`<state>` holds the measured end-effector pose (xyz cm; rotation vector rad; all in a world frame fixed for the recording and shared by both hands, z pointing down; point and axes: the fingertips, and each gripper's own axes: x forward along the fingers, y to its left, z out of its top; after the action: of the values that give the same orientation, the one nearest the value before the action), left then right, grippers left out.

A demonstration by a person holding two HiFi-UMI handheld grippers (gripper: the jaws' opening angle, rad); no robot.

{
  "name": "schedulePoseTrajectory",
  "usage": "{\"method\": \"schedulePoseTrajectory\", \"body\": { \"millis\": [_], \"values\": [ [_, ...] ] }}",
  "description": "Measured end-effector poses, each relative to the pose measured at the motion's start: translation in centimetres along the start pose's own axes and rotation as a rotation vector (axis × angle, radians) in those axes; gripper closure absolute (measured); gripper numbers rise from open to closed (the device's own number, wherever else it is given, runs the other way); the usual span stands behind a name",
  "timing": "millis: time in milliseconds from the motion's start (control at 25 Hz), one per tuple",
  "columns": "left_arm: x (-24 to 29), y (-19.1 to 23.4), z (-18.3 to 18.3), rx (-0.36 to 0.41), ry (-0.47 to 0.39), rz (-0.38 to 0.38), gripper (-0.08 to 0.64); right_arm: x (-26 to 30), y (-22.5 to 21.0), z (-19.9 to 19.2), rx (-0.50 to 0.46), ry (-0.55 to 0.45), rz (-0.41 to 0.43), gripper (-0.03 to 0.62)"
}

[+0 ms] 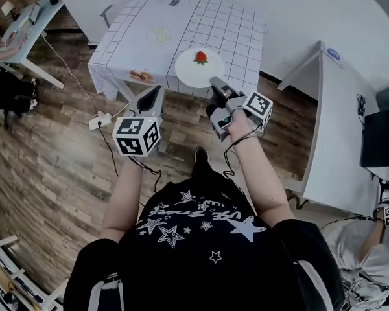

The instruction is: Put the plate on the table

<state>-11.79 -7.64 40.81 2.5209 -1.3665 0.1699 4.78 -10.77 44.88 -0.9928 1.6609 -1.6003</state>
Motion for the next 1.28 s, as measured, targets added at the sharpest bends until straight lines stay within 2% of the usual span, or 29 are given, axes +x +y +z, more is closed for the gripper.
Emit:
{"method": "schedulePoseTrajectory", "body": {
  "millis": [120, 240, 320, 600, 800, 1040, 1200, 1280],
  "values": [
    [3.0, -0.1, 1.1, -0.001, -0.003, -0.002, 0.551, 1.7, 0.4, 2.8, 0.003, 0.005, 0.032, 0.568],
    [4.1, -0.1, 1.6, -0.002, -0.023, -0.005, 0.551, 1.9, 0.7, 3.8, -0.024, 0.002, 0.014, 0.568],
    [4.8, 0.1, 1.3, 0.003, -0.037, -0.003, 0.551, 2.2, 0.4, 4.5, -0.044, -0.002, 0.032, 0.568],
    [12.4, 0.3, 3.5, -0.008, -0.02, 0.044, 0.551, 6.0, -0.3, 11.7, -0.013, 0.04, 0.011, 0.568],
    [14.0, 1.0, 3.8, -0.005, -0.012, 0.063, 0.551, 7.4, -0.5, 13.3, -0.022, 0.061, -0.003, 0.567],
    [13.7, 2.2, 3.9, -0.004, -0.037, 0.062, 0.551, 8.1, -0.9, 12.8, -0.045, 0.062, 0.002, 0.568],
    [15.6, 3.1, 4.4, -0.005, -0.029, 0.042, 0.551, 9.3, -0.9, 13.6, -0.047, 0.053, -0.023, 0.568],
    [18.2, 3.9, 5.2, -0.005, -0.019, 0.033, 0.551, 11.0, -1.1, 15.7, -0.04, 0.045, -0.023, 0.566]
  ]
}}
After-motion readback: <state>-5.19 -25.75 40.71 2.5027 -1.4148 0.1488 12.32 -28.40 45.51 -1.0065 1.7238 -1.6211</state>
